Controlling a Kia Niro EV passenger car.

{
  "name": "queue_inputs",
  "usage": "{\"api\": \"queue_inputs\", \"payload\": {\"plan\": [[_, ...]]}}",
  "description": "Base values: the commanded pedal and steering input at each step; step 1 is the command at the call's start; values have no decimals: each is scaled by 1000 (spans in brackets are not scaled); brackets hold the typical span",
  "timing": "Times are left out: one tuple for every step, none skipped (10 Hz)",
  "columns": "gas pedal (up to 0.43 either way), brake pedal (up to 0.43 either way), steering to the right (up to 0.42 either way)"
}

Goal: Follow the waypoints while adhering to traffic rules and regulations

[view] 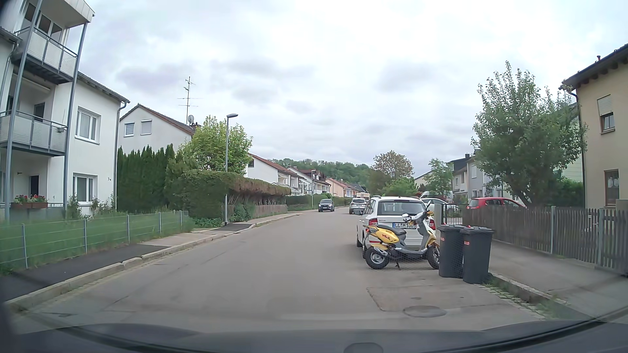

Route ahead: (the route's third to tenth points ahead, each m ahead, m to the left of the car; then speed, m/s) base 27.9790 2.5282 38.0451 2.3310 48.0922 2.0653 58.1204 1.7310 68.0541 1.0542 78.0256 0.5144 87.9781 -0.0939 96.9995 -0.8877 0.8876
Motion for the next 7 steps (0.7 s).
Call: {"api": "queue_inputs", "payload": {"plan": [[0,201,38],[0,207,27],[0,207,23],[0,213,21],[0,213,20],[0,220,19],[0,220,19]]}}
